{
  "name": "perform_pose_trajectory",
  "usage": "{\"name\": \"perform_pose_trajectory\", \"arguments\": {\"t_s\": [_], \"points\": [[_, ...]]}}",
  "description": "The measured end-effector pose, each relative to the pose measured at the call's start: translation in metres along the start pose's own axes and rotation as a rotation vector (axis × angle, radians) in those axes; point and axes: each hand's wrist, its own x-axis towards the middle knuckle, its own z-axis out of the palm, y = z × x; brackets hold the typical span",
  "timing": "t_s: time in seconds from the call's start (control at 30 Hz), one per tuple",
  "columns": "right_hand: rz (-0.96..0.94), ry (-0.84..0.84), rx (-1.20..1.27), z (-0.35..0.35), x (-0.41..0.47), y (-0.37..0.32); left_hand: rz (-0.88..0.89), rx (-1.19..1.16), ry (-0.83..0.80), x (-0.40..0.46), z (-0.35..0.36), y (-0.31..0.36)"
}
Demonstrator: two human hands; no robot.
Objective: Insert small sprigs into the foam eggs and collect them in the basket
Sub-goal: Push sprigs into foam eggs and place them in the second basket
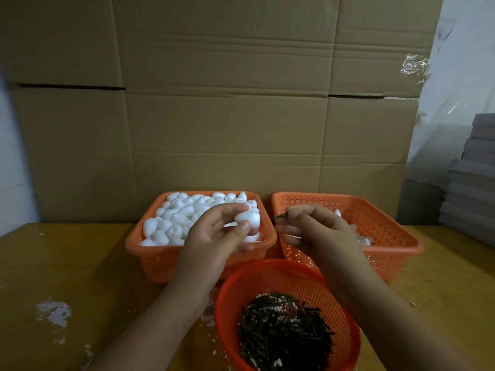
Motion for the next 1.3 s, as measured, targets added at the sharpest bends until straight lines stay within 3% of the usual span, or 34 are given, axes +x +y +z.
{"name": "perform_pose_trajectory", "arguments": {"t_s": [0.6, 0.93, 1.3], "points": [[-0.099, 0.031, -0.111, 0.004, -0.005, -0.003, -0.107, -0.225, -0.014, -0.004, 0.007, 0.007], [-0.184, -0.009, -0.244, 0.009, -0.006, 0.005, -0.061, -0.141, -0.026, -0.006, 0.010, 0.008], [-0.157, -0.021, -0.178, 0.013, -0.009, 0.012, -0.050, -0.153, 0.034, -0.007, 0.015, 0.004]]}}
